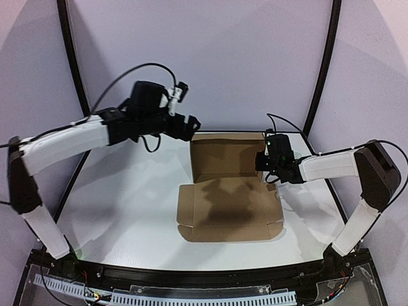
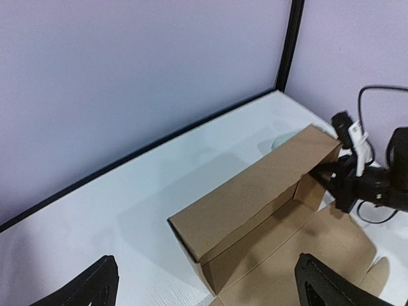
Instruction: Fold the paper box
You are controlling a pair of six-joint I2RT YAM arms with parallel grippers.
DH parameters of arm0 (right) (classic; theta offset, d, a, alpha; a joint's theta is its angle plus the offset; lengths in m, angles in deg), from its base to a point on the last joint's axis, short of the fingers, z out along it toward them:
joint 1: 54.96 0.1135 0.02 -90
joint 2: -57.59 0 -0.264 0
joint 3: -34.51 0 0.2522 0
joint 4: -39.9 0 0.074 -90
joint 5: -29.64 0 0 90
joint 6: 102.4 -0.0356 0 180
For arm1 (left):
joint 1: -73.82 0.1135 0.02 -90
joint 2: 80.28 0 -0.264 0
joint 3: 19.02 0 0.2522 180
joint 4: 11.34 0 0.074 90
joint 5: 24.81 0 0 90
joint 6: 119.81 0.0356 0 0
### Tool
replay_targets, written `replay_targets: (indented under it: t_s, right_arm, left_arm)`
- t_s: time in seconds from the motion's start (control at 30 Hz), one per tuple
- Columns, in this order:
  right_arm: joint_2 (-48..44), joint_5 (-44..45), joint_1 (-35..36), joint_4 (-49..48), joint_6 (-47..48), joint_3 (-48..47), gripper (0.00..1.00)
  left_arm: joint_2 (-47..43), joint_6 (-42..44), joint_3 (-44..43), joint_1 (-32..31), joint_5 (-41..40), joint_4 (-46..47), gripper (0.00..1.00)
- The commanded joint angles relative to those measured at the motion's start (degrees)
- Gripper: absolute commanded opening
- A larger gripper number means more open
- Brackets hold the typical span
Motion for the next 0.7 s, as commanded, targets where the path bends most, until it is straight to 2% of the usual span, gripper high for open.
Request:
replay_targets:
  t_s: [0.0,0.23,0.4,0.57,0.67]
  right_arm:
    - [-3.8,-5.0,-1.0,8.5,-4.5,-4.8,0.0]
    - [-6.4,-14.1,-1.9,20.8,-9.2,-10.1,0.0]
    - [-7.7,-16.8,-1.9,25.3,-9.8,-12.2,0.0]
    - [-9.0,-20.2,-1.9,24.3,-10.1,-11.6,0.02]
    - [-9.5,-20.8,-1.9,24.4,-9.7,-11.2,0.03]
  left_arm:
    - [-8.9,-4.1,6.7,-0.3,-2.5,-0.7,0.99]
    - [-8.1,-12.5,13.4,-0.3,-7.7,1.0,0.99]
    - [-3.2,-16.6,11.4,-0.3,-9.4,-1.2,0.99]
    - [0.6,-18.0,8.3,-0.3,-9.9,-1.4,0.99]
    - [3.3,-18.9,6.0,-0.3,-10.9,-1.7,0.92]
